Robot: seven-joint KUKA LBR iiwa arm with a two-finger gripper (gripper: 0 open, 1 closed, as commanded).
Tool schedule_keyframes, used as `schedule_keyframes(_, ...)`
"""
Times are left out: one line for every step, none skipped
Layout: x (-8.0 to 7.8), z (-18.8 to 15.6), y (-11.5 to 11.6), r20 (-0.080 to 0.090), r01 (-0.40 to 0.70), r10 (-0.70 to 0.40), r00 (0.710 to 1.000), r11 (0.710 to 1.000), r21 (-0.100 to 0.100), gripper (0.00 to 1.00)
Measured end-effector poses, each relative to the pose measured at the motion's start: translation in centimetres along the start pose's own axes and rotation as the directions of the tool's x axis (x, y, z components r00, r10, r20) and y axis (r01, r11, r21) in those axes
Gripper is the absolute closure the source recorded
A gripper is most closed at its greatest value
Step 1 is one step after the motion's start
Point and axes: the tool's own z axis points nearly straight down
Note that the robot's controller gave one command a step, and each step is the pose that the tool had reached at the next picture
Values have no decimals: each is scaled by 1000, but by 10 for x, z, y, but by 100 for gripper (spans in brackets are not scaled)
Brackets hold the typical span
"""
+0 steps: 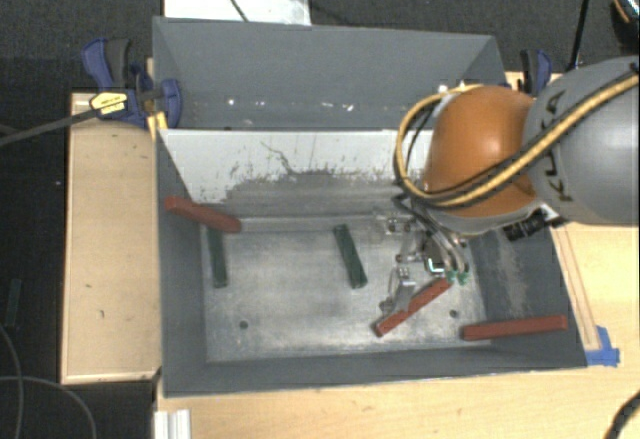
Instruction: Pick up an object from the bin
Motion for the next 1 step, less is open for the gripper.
schedule_keyframes(-13, 93, -64, 3, 184, -184, 983, 983, 1, 0)
